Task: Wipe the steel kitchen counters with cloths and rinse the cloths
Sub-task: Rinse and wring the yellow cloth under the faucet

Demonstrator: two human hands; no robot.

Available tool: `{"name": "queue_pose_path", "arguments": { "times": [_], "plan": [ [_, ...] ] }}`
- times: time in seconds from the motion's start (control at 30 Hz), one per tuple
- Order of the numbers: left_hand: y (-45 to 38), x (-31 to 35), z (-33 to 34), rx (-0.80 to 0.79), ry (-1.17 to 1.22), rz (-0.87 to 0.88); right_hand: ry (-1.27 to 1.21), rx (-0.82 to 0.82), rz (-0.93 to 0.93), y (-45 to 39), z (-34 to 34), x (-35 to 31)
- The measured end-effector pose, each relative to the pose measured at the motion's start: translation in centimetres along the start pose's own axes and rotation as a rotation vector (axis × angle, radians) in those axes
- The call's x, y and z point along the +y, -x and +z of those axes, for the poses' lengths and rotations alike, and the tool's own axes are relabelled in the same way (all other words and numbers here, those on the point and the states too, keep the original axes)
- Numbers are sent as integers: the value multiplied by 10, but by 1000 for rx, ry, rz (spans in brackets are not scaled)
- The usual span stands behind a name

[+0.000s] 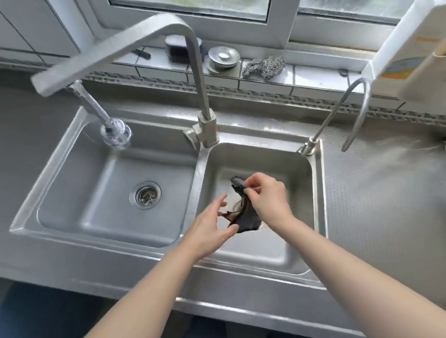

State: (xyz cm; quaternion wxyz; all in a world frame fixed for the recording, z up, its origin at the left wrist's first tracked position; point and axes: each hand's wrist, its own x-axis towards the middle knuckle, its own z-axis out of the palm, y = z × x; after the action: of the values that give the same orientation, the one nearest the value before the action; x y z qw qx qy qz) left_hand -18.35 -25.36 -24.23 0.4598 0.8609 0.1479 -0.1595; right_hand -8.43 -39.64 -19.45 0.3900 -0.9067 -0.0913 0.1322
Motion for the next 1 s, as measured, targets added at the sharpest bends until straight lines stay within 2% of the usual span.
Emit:
{"name": "queue_pose_path", "arguments": {
  "times": [0.13, 0.27, 0.43, 0.6, 0.7, 0.8, 1.0],
  "plan": [
    [0, -17, -35, 31, 37, 47, -59, 16, 11, -4, 35, -49],
    [3, -32, -61, 220, 69, 40, -104, -13, -20, -2, 60, -86],
    [12, -45, -80, 435, 151, 59, -104, -52, 6, -9, 67, -98],
    [14, -55, -89, 636, 238, -45, -155, -70, 80, -29, 63, -92],
    [20, -65, -93, 748, 354, -164, -89, -88, 126, -53, 60, -91],
    [20, -77, -102, 788, 439, -238, 6, -137, 129, -75, 60, -96],
    [1, -98, -131, 748, 514, -330, 200, -181, 64, -98, 70, -111]
  ]
}}
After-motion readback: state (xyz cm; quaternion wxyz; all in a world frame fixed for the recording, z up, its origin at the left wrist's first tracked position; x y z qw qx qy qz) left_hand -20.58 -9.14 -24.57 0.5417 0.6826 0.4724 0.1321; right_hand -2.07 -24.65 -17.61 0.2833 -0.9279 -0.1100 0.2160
